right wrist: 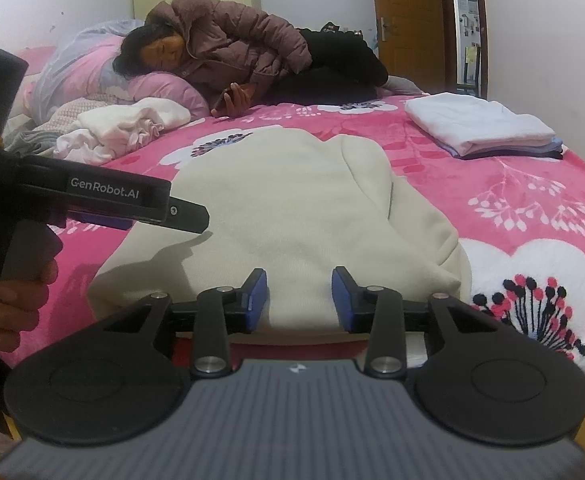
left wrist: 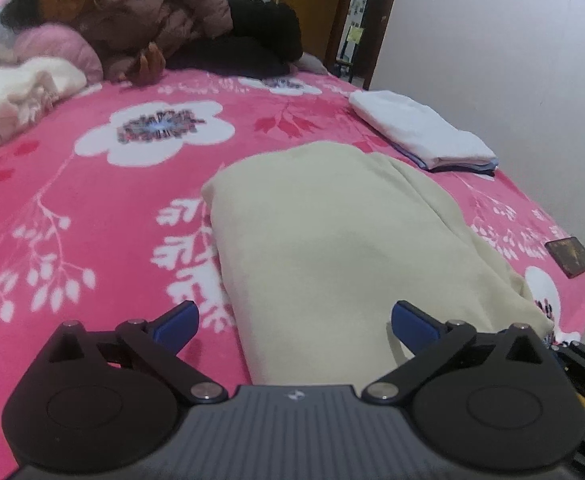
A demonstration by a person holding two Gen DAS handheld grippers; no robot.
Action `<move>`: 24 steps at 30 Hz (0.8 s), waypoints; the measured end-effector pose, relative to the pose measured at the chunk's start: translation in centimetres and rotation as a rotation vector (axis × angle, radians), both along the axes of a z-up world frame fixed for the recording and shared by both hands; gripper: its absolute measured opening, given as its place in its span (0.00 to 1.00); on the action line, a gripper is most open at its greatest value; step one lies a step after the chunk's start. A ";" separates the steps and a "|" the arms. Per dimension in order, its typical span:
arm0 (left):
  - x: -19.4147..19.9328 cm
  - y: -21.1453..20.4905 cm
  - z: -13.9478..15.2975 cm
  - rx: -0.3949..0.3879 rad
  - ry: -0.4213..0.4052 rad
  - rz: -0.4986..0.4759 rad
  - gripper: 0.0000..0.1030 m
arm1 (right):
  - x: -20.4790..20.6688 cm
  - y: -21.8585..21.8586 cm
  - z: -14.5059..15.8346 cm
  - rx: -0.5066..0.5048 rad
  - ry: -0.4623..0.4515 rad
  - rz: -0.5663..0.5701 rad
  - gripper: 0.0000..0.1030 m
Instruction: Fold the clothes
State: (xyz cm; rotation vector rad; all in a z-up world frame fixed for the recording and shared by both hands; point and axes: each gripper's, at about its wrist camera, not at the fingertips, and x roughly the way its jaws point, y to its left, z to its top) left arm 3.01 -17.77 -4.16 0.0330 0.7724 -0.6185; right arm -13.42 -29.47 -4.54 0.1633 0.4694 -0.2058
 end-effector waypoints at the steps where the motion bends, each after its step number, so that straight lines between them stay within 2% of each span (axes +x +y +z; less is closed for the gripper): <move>1: 0.3 0.0 -0.2 -0.005 0.021 -0.002 1.00 | 0.0 0.0 0.0 0.001 -0.001 0.001 0.36; 9: 1.8 1.1 -1.6 -0.094 0.148 -0.013 1.00 | -0.1 0.0 0.0 0.008 -0.006 0.007 0.39; 24: 2.8 0.5 -1.9 -0.094 0.177 -0.067 1.00 | -0.2 0.2 -0.1 0.013 -0.010 0.002 0.39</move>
